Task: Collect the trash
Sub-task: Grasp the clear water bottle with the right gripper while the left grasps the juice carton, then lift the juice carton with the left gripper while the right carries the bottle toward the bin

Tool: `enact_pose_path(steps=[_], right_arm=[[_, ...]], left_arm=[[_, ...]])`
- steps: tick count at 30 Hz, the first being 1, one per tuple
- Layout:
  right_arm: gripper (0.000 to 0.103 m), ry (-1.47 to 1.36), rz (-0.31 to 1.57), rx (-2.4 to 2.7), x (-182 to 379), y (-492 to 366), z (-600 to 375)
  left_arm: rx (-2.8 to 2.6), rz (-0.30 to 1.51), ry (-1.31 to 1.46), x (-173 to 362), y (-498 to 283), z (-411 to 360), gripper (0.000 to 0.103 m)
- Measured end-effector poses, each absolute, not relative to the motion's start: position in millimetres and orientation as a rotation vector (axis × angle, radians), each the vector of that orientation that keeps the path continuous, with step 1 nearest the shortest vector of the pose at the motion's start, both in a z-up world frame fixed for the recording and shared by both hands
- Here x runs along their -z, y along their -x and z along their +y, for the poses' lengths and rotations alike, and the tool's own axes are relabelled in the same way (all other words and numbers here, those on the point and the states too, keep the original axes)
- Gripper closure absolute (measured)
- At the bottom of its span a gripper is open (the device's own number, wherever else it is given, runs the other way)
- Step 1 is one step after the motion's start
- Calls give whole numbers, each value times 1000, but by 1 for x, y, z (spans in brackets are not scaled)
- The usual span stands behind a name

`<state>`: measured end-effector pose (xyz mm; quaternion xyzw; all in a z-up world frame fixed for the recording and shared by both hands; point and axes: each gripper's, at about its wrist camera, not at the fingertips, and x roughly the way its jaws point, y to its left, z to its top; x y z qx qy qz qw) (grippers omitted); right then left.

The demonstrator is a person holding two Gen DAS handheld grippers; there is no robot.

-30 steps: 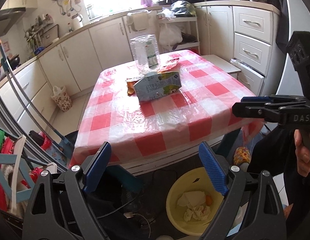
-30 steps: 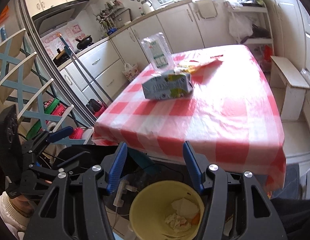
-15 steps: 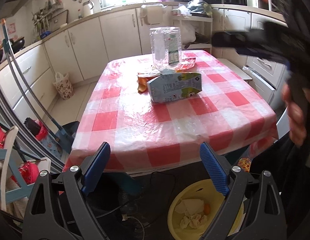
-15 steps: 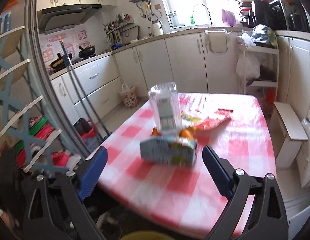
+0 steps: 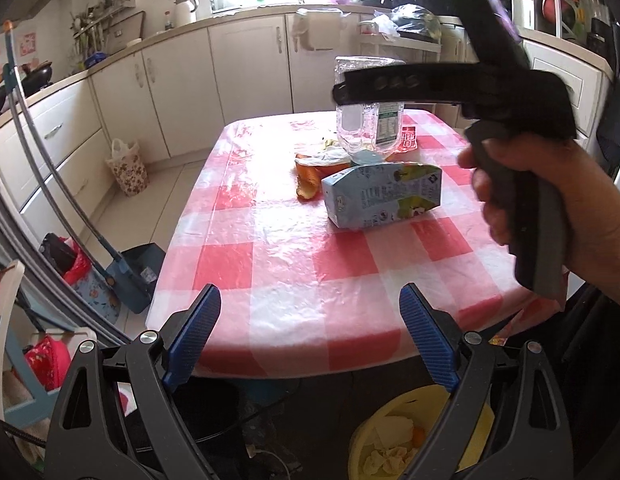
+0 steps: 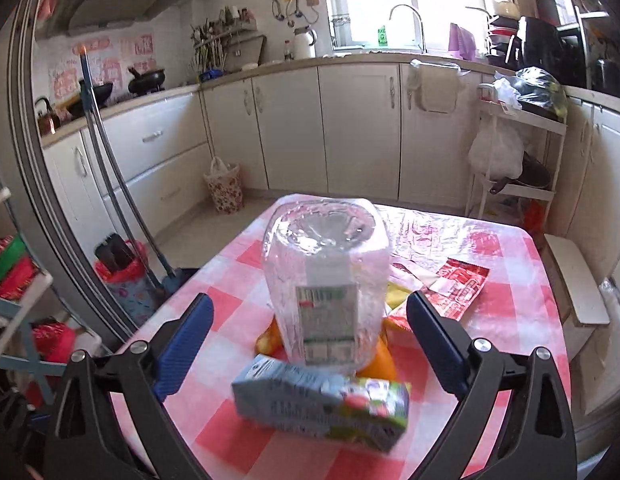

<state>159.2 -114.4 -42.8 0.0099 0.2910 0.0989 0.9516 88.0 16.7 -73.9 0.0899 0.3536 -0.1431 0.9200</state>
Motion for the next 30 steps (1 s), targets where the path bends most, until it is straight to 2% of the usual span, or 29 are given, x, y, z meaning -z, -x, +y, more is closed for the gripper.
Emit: enact_pose_path(steps=[3, 4, 6, 12, 20, 30], right_arm=[[11, -13, 604, -197, 48, -171, -114], [14, -22, 607, -193, 49, -174, -116], [47, -48, 631, -197, 51, -181, -120], [48, -156, 642, -251, 48, -187, -144], [48, -286, 484, -333, 8, -165, -179], [48, -364, 451, -239, -3, -151, -236]], left_arm=[[330, 718, -221, 74, -98, 13, 15], [341, 716, -234, 74, -101, 11, 15], [367, 702, -274, 73, -110, 7, 14], [431, 689, -358, 75, -149, -10, 13], [616, 700, -464, 77, -210, -50, 13], [730, 845, -582, 104, -245, -105, 13]])
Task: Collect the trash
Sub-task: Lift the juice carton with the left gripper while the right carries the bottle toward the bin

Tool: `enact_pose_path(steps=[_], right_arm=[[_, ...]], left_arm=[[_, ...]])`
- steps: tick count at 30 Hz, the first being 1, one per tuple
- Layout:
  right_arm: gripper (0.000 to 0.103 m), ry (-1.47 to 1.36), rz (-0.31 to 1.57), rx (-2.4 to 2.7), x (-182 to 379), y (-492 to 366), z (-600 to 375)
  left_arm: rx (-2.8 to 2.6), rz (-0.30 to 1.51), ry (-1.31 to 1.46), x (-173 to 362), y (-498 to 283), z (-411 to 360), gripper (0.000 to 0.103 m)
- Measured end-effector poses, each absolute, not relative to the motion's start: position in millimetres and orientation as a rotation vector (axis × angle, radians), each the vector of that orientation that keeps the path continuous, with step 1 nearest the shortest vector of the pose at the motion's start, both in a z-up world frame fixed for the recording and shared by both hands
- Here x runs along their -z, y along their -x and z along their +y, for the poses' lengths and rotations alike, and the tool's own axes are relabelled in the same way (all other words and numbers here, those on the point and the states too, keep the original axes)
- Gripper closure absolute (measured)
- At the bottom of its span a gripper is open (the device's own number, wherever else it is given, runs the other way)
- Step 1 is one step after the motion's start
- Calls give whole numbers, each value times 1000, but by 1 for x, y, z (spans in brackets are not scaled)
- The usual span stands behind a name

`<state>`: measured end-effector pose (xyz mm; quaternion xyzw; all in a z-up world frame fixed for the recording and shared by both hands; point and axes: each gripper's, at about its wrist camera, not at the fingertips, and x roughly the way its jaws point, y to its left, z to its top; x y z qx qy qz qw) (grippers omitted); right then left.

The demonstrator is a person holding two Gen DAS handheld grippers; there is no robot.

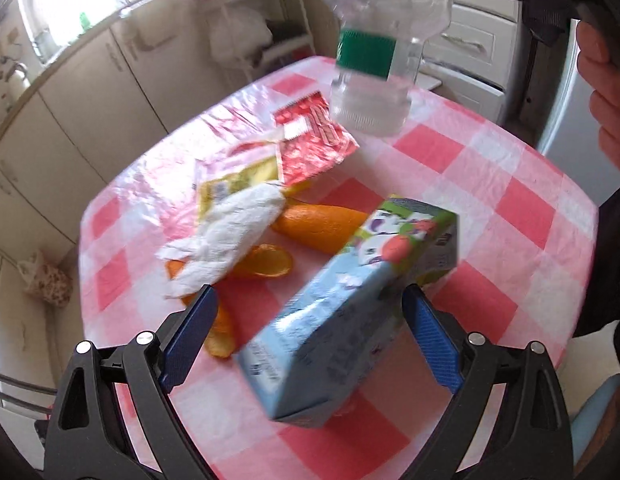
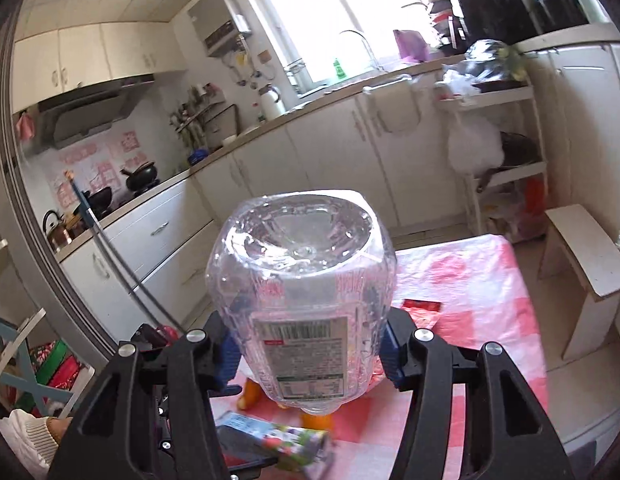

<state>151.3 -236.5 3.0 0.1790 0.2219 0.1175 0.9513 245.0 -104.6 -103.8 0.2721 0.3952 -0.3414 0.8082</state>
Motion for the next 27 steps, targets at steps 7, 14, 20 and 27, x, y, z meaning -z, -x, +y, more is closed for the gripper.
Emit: enact_pose_path(steps=[7, 14, 20, 27], right_arm=[[48, -372, 434, -234, -6, -135, -250], [48, -379, 429, -238, -8, -128, -258], [48, -379, 429, -242, -7, -121, -261], [48, -361, 437, -266, -5, -110, -260]], left_arm=[[749, 960, -545, 106, -232, -119, 34], [692, 1009, -499, 111, -227, -126, 63], [618, 1030, -361, 110, -219, -110, 71], [530, 981, -187, 87, -201, -76, 72]])
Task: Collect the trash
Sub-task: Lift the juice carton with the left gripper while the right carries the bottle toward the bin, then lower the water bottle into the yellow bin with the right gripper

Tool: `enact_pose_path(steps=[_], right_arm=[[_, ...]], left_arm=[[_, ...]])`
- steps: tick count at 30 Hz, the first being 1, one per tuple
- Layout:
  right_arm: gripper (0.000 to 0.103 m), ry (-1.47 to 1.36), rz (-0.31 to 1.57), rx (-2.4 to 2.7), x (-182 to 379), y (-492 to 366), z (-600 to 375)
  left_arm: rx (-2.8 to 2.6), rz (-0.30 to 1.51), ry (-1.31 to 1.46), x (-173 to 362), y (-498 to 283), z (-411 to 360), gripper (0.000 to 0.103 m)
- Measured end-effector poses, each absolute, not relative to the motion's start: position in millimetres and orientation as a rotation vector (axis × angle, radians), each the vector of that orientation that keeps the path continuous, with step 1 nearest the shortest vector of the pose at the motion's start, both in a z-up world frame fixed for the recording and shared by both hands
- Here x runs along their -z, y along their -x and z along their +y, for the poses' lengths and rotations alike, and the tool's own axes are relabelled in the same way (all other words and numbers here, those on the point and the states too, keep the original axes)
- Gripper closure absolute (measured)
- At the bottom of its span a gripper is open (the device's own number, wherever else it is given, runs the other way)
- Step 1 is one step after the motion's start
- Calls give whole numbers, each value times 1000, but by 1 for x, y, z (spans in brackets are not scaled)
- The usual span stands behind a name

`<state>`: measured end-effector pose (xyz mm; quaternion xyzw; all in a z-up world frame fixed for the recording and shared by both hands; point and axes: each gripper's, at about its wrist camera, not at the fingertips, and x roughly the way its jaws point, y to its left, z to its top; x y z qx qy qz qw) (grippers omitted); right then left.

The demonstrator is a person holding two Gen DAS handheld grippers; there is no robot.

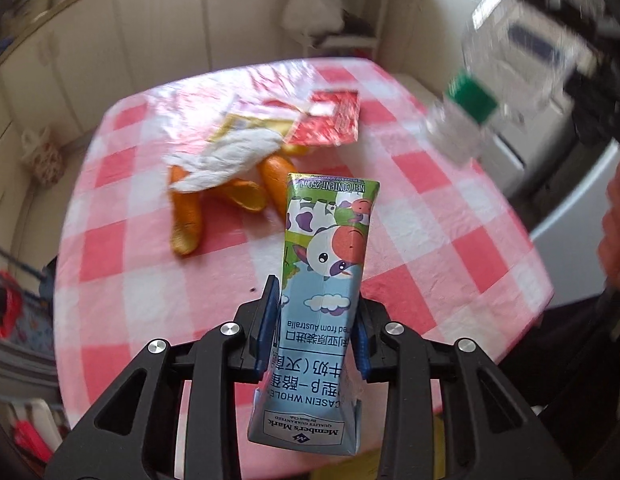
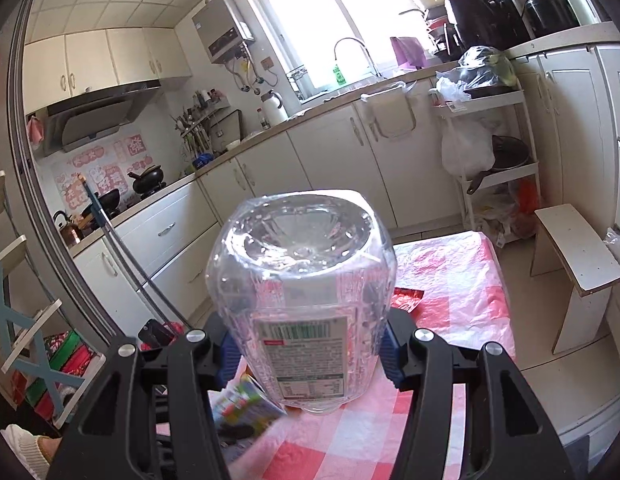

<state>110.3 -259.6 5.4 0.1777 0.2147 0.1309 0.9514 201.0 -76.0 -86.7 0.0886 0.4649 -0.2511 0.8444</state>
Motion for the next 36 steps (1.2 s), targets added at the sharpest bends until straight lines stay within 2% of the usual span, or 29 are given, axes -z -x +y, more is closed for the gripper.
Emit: enact_pose_path(steps=[9, 24, 36], right_arm=[[48, -375, 457, -332, -3, -85, -254], [48, -412, 528, -436, 20, -2, -225], [48, -267, 747, -568, 59, 35, -164]], left_arm=[[448, 891, -60, 50, -157, -39, 72], [391, 795, -74, 26, -76, -14, 71], [386, 748, -65, 18, -37, 3, 71]])
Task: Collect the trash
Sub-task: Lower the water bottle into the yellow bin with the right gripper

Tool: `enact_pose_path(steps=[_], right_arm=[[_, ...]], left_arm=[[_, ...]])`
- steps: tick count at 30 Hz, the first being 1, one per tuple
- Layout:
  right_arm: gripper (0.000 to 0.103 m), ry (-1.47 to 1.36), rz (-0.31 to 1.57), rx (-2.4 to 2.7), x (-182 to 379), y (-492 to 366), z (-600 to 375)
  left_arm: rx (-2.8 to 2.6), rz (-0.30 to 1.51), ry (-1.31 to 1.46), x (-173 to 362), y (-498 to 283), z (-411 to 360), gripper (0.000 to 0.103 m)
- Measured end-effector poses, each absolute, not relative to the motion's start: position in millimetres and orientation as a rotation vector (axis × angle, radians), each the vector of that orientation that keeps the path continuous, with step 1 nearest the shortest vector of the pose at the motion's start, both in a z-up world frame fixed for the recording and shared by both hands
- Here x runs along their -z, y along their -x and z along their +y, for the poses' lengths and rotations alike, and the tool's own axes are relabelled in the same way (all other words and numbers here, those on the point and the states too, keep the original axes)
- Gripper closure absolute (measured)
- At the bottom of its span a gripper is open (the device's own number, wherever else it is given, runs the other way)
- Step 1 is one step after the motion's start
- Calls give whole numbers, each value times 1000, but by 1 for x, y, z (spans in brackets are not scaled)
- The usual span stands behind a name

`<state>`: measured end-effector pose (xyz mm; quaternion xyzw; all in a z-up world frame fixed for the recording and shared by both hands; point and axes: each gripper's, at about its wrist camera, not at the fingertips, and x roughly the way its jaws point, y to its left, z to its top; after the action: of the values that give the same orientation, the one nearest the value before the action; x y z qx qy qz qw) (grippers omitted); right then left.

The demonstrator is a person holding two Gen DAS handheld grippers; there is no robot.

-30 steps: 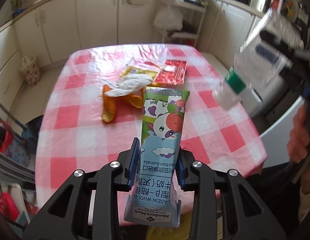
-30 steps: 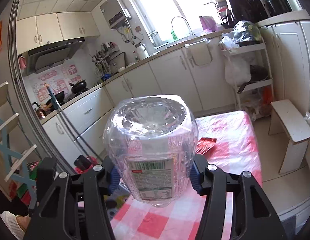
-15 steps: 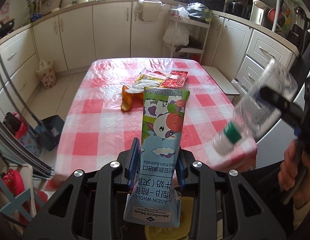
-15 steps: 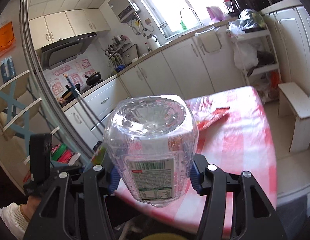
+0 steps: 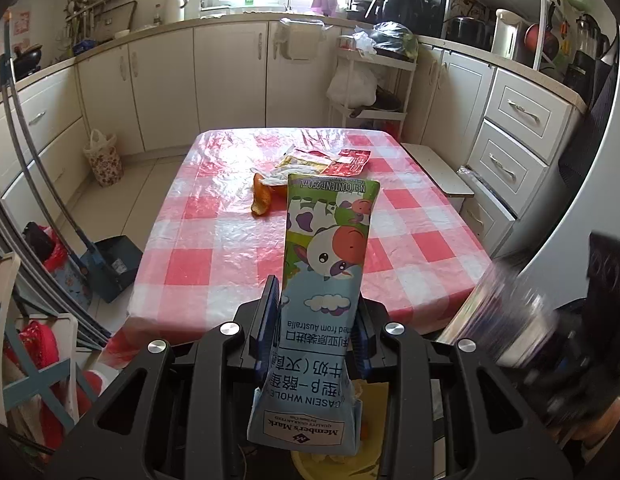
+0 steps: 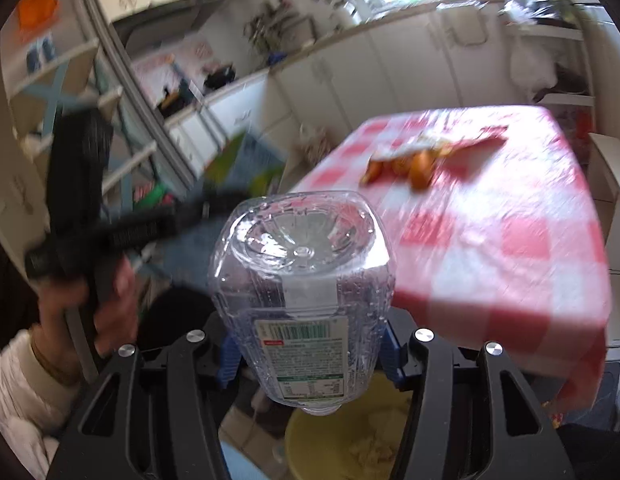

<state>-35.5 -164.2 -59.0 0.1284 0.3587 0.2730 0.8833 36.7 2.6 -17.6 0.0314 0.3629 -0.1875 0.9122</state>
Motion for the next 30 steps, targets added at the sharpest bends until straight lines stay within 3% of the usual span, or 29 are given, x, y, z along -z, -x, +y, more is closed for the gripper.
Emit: enact_pose_path(steps=[23, 30], right_arm=[[47, 147, 1159, -636, 157, 55, -85], [36, 131, 1184, -587, 165, 53, -92]], left_arm=[[396, 709, -54, 11, -9, 13, 71], [403, 710, -55, 12, -4, 12, 71]])
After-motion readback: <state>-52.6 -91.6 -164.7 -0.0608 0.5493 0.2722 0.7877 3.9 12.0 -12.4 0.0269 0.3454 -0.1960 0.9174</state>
